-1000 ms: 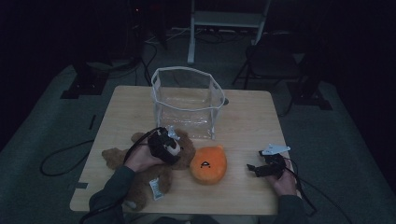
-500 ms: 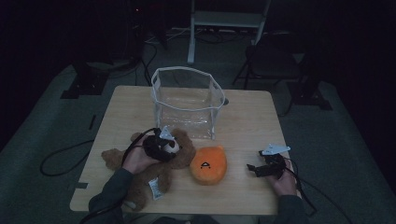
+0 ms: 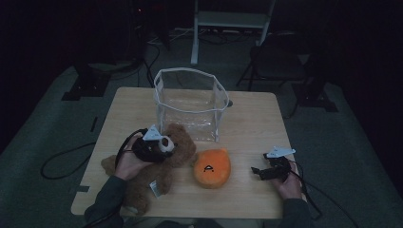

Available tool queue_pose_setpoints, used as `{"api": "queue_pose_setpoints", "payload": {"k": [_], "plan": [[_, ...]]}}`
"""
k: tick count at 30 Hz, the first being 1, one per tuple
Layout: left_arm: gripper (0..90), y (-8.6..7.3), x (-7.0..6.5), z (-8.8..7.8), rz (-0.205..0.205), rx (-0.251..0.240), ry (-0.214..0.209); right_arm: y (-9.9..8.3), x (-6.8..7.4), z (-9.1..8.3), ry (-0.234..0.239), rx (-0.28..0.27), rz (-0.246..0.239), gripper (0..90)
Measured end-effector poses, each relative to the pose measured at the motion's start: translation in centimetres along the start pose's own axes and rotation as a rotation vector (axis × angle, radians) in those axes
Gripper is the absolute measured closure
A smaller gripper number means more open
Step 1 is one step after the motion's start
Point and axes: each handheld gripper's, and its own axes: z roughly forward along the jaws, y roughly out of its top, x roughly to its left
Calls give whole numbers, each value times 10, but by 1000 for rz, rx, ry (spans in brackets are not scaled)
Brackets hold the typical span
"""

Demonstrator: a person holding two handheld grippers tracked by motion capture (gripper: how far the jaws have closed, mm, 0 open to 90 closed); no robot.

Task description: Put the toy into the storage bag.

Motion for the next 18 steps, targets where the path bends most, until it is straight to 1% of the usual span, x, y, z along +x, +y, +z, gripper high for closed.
{"api": "queue_pose_setpoints", "payload": {"k": [4,7,11,15,18], "plan": [[414,-3,5,-11,-34,-81,-9,0,0,0,0,0,0,124],[413,-6,8,-16,-51,-121,-22,0,0,0,0,0,0,125],[413,-10,12,-24,-73,-167,-27,0,0,0,0,0,0,125],[413,-13,15,-31,-86,-210,-39,0,0,0,0,0,0,125],[413,-15,16,-36,-92,-235,-40,0,0,0,0,0,0,125]]}}
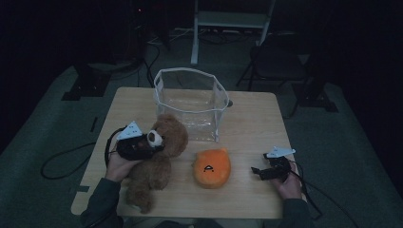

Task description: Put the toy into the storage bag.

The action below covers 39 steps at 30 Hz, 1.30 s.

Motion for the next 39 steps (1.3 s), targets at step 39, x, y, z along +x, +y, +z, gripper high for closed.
{"api": "queue_pose_setpoints", "payload": {"k": [39], "plan": [[418,22,15,-38,-55,-196,10,0,0,0,0,-1,1,125]]}}
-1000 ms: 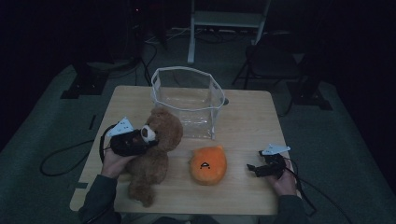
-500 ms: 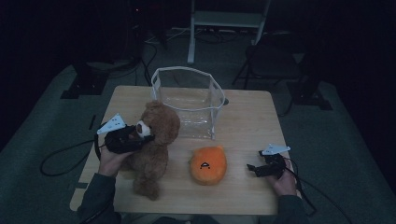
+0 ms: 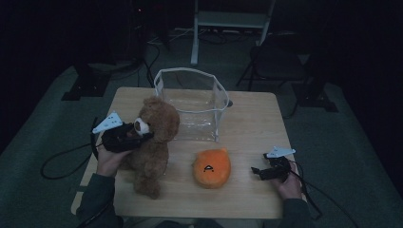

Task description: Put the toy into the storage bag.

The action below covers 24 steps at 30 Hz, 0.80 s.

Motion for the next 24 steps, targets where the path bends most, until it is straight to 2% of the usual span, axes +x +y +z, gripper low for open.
{"api": "queue_pose_setpoints", "payload": {"k": [11,24], "plan": [[418,11,4,-11,5,-33,35,0,0,0,0,0,0,125],[418,25,4,-13,35,-34,58,0,0,0,0,0,0,125]]}}
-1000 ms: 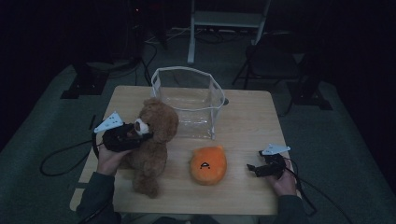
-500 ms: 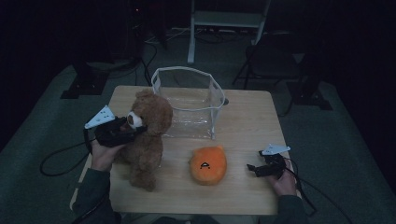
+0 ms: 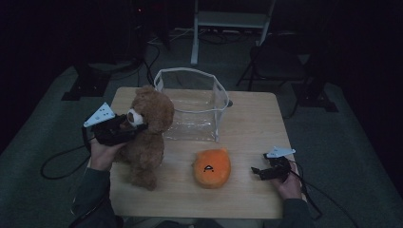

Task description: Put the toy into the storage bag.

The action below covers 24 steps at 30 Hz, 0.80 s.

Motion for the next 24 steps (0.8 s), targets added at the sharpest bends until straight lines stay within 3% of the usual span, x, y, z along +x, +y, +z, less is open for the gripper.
{"api": "queue_pose_setpoints", "payload": {"k": [24], "plan": [[418,28,3,-1,10,-54,6,0,0,0,0,1,1,125]]}}
